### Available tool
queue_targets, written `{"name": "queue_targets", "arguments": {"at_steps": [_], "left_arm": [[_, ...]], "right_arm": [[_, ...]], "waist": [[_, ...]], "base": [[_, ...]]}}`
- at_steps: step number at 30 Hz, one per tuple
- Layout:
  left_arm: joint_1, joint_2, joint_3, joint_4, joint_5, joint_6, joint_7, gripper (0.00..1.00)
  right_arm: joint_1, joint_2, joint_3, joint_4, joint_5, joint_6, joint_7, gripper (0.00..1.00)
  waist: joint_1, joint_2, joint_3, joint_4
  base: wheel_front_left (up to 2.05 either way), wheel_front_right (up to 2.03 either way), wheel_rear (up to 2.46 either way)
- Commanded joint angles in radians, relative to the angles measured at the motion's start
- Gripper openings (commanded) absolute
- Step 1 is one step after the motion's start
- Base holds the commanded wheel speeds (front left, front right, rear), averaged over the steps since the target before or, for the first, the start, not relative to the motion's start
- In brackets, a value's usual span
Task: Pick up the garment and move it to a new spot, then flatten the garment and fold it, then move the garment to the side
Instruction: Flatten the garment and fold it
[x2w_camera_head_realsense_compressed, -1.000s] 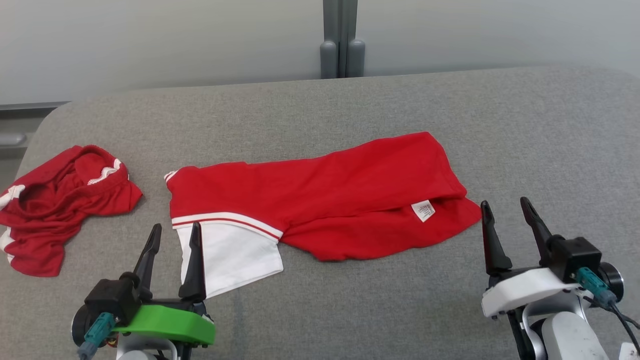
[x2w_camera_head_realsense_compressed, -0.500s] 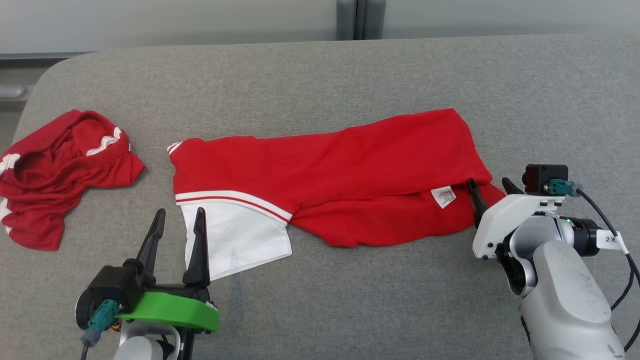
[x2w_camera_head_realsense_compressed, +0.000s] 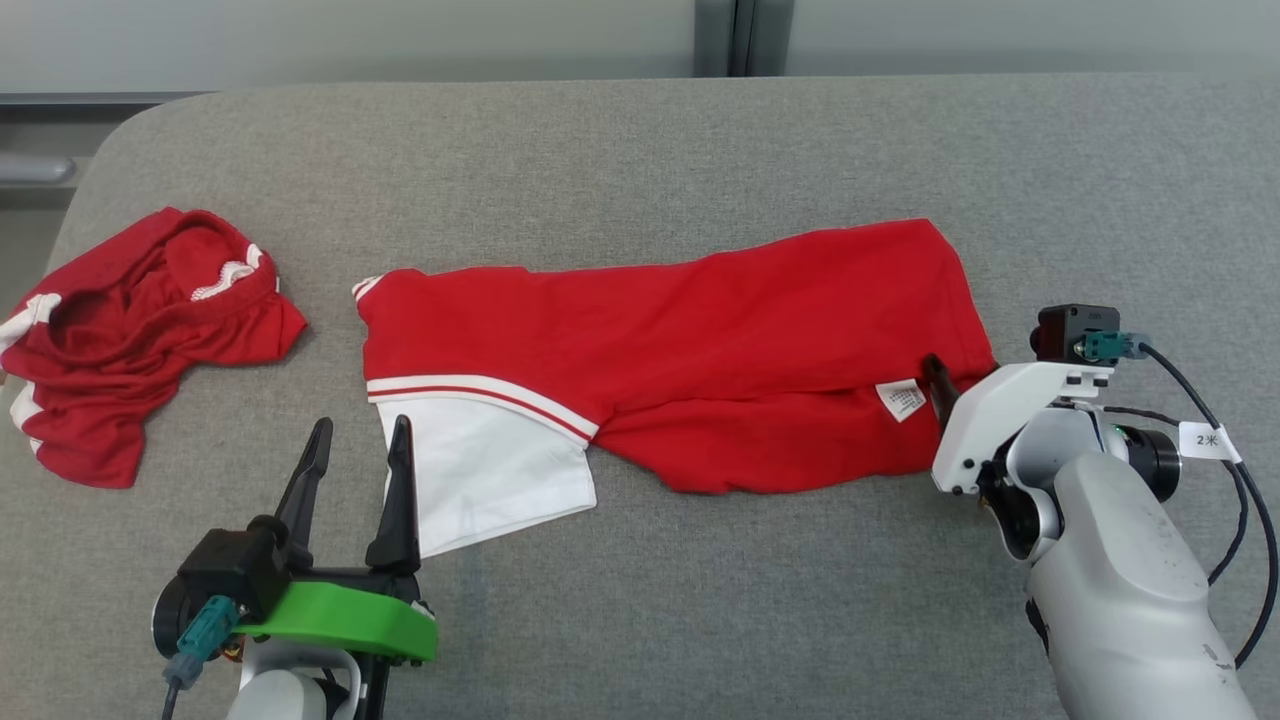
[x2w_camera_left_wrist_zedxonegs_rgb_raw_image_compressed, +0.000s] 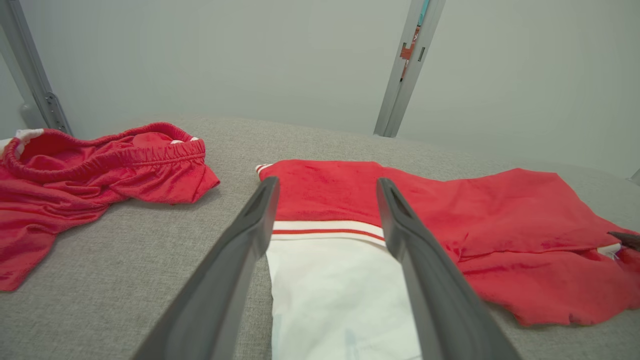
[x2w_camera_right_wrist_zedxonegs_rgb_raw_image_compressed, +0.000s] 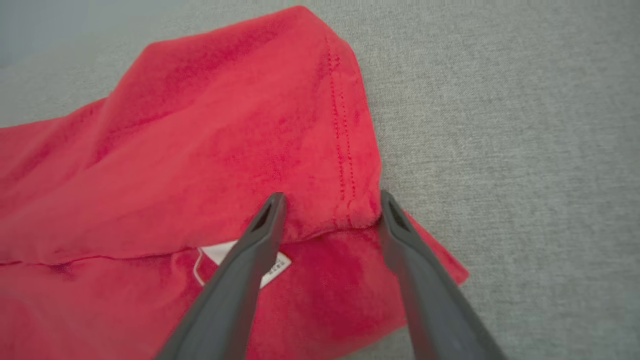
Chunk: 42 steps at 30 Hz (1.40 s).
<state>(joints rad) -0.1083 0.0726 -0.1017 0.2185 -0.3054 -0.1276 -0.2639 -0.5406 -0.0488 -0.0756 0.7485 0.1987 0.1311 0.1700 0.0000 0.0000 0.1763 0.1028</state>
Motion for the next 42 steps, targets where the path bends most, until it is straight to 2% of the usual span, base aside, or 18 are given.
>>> {"name": "queue_targets", "arguments": {"at_steps": [1, 2, 7, 13, 21, 25, 28, 29, 30, 31, 37, 42], "left_arm": [[-0.009, -0.003, 0.000, 0.001, 0.004, -0.003, -0.001, 1.00], [-0.008, -0.004, 0.001, 0.002, 0.004, -0.003, -0.001, 1.00], [0.002, 0.000, 0.001, -0.002, 0.001, -0.004, -0.001, 1.00], [-0.001, 0.000, 0.000, -0.003, -0.003, -0.004, -0.001, 1.00], [0.014, 0.001, 0.022, -0.002, -0.006, -0.003, -0.001, 1.00], [0.016, 0.001, 0.033, -0.006, 0.003, -0.003, -0.001, 1.00], [0.006, 0.001, 0.035, -0.003, 0.005, -0.003, -0.001, 1.00], [0.002, 0.001, 0.034, 0.000, 0.005, -0.003, -0.001, 1.00], [0.000, 0.001, 0.033, 0.002, 0.005, -0.003, -0.001, 1.00], [-0.002, 0.000, 0.032, 0.004, 0.005, -0.003, -0.001, 1.00], [0.011, -0.003, 0.026, 0.019, 0.001, -0.003, -0.001, 1.00], [0.034, -0.004, 0.039, 0.025, -0.004, -0.003, -0.001, 1.00]], "right_arm": [[-0.012, -0.003, 0.003, 0.003, -0.014, -0.001, -0.015, 0.37], [-0.015, -0.003, 0.004, 0.005, -0.025, -0.001, -0.022, 0.00], [-0.017, -0.004, -0.009, -0.015, -0.092, -0.001, -0.069, 0.00], [0.042, -0.007, -0.065, -0.147, -0.166, -0.001, -0.131, 0.00], [0.291, -0.003, -0.107, -0.429, -0.133, -0.001, -0.092, 0.00], [0.385, -0.004, -0.097, -0.502, -0.102, -0.001, -0.077, 0.00], [0.416, -0.004, -0.100, -0.509, -0.099, -0.001, -0.085, 0.00], [0.424, -0.004, -0.102, -0.501, -0.109, -0.001, -0.086, 0.34], [0.428, -0.003, -0.106, -0.496, -0.116, -0.001, -0.091, 0.74], [0.432, -0.004, -0.115, -0.487, -0.120, -0.001, -0.098, 1.00], [0.437, -0.003, -0.135, -0.453, -0.145, -0.001, -0.171, 1.00], [0.451, -0.003, -0.142, -0.484, -0.144, -0.001, -0.255, 1.00]], "waist": [[0.0000, 0.0000, -0.001, 0.000], [0.0000, 0.0000, -0.002, 0.000], [0.0000, 0.0000, -0.010, -0.005], [0.0000, 0.0000, -0.020, -0.010], [0.0000, 0.0000, -0.024, -0.041], [0.0000, 0.0000, -0.017, -0.060], [0.0000, 0.0000, -0.014, -0.065], [0.0000, 0.0000, -0.014, -0.065], [0.0000, 0.0000, -0.015, -0.065], [0.0000, 0.0000, -0.017, -0.065], [0.0000, 0.0000, -0.038, -0.054], [0.0000, 0.0000, -0.063, -0.051]], "base": [[0.00, 0.00, 0.00], [0.00, 0.00, 0.00], [0.00, 0.00, 0.00], [0.00, 0.00, 0.00], [0.00, 0.00, 0.00], [0.00, 0.00, 0.00], [0.00, 0.00, 0.00], [0.00, 0.00, 0.00], [0.00, 0.00, 0.00], [0.00, 0.00, 0.00], [0.00, 0.00, 0.00], [0.00, 0.00, 0.00]]}}
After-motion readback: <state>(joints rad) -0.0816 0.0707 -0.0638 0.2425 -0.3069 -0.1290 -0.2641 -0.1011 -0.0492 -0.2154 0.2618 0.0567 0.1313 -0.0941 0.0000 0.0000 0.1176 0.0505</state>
